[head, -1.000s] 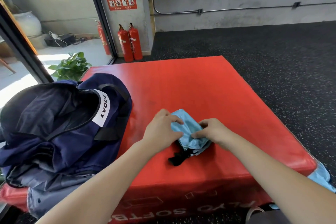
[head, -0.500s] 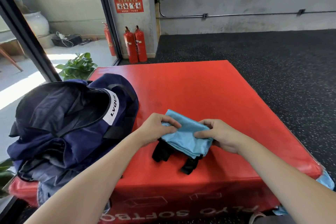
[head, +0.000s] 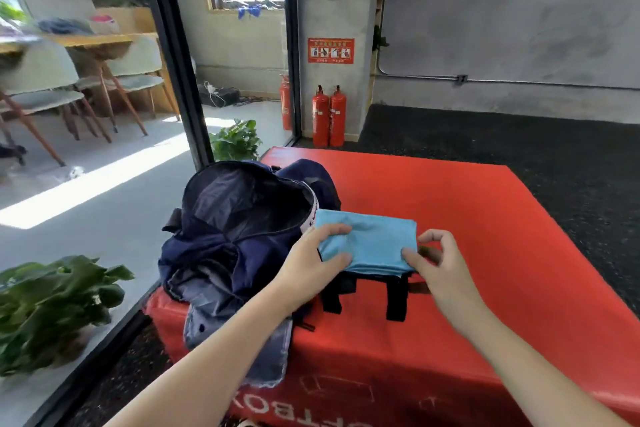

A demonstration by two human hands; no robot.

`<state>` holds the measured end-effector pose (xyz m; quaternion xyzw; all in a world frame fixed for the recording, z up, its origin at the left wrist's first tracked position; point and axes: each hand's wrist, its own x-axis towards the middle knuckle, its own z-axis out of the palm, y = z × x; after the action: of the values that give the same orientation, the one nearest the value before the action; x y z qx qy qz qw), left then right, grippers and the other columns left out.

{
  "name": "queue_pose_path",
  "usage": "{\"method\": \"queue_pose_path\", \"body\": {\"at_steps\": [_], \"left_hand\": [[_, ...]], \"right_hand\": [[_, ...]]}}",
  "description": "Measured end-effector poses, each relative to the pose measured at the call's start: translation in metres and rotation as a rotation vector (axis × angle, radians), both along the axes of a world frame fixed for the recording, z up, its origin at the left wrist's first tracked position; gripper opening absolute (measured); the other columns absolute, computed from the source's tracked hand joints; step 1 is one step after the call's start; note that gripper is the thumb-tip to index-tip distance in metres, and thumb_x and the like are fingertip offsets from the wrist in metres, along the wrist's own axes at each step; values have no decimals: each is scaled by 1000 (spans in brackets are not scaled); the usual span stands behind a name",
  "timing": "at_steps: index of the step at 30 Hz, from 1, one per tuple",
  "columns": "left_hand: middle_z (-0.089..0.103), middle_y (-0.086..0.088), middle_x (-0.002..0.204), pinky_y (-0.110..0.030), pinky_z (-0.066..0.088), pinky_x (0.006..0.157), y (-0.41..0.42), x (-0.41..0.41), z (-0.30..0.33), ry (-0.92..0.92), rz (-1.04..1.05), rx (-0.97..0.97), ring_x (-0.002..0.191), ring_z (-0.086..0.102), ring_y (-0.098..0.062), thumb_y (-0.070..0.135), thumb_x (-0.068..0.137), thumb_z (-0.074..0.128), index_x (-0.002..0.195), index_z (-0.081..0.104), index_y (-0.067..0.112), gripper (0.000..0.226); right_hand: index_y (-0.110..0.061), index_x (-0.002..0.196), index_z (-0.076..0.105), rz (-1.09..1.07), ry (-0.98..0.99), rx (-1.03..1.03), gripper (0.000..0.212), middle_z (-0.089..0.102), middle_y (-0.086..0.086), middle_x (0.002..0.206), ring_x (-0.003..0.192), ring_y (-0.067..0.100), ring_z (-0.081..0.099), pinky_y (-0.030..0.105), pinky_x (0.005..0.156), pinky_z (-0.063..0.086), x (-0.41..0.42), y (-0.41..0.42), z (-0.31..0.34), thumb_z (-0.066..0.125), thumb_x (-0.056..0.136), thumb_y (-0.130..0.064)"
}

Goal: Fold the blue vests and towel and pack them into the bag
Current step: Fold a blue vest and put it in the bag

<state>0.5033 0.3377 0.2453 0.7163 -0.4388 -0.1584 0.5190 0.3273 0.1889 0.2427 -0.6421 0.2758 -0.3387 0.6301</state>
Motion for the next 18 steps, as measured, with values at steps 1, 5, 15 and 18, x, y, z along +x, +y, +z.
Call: {"method": "queue_pose_path", "body": {"at_steps": [1, 5, 15, 18], "left_hand": [[61, 10, 123, -21, 40, 101, 9, 4, 1, 9, 28, -29, 114, 53, 2, 29, 77, 73, 117, 65, 42, 42], [69, 11, 116, -41, 52, 99, 45, 25, 14, 68, 233, -194, 108, 65, -12, 34, 78, 78, 115, 66, 45, 41], [63, 21, 105, -23, 42, 91, 96, 130, 56, -64, 584, -94, 103, 59, -7, 30, 86, 76, 117, 68, 30, 32], [62, 14, 107, -18, 36, 89, 88, 162, 58, -134, 553, 32, 103, 57, -9, 28, 87, 74, 122, 66, 23, 36]], "right_hand": [[-15, 101, 50, 9, -3, -55, 20, 60, 7, 89, 67, 9, 60, 31, 52, 56, 7, 8, 4, 63, 95, -2], [-11, 93, 63, 62, -5, -253, 11, 65, -1, 90, 73, 3, 57, 26, 57, 55, 48, 38, 25, 60, 97, -2], [-18, 112, 72, 127, 186, -429, 21, 68, -6, 107, 99, 9, 63, 20, 87, 43, 201, 79, 64, 70, 92, -18], [-20, 114, 72, 131, 301, -375, 24, 67, -5, 111, 106, 14, 63, 30, 97, 48, 237, 73, 59, 71, 90, -19]]}}
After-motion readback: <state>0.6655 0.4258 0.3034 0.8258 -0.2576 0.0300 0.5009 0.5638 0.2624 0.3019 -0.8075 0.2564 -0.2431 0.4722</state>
